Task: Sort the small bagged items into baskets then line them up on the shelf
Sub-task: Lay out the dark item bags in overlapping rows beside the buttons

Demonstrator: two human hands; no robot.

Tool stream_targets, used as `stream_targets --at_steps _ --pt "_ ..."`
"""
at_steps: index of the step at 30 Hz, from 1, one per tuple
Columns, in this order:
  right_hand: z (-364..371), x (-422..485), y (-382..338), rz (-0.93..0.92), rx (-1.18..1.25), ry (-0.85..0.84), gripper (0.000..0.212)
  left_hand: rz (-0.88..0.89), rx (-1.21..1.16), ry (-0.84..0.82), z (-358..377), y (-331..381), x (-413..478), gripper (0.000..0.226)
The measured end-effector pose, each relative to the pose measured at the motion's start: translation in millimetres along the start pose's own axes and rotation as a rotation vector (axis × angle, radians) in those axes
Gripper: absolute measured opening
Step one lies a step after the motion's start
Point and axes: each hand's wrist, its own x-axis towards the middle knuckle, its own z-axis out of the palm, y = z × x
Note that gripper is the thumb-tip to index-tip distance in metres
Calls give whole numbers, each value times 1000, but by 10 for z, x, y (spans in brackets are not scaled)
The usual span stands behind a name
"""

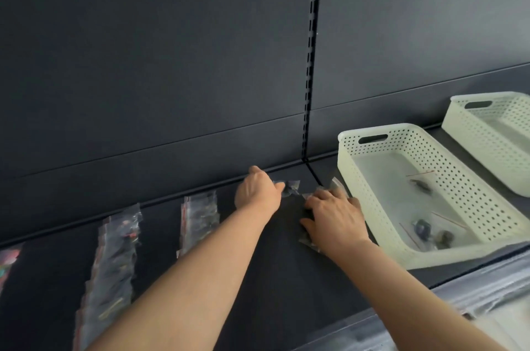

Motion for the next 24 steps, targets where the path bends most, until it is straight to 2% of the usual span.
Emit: stream_targets --at_steps 4,9,12,15,17,19,23,24 --pt "-10 47 59 3 36 9 35 -32 -41 17 60 48 73 51" --pt "-55 72 68 28 157 71 28 11 -162 2 37 -19 56 7" --pt "-48 120 22 100 499 124 38 111 -256 44 -66 -104 -43 7" --pt "-46 125 -104 157 852 13 60 178 -363 46 -213 -218 -191 7" --pt "-40 92 -232 183 1097 -76 66 207 -442 32 -298 -320 -286 10" --pt "-19 44 -345 214 1296 -122 58 212 -527 -2 -367 -436 -374 14" --pt "-57 -81 -530 221 1506 -168 11 186 -561 -23 -501 -718 -530 15" --pt "-70 -126 -583 214 1510 -168 8 169 -561 -11 -530 -811 -574 14"
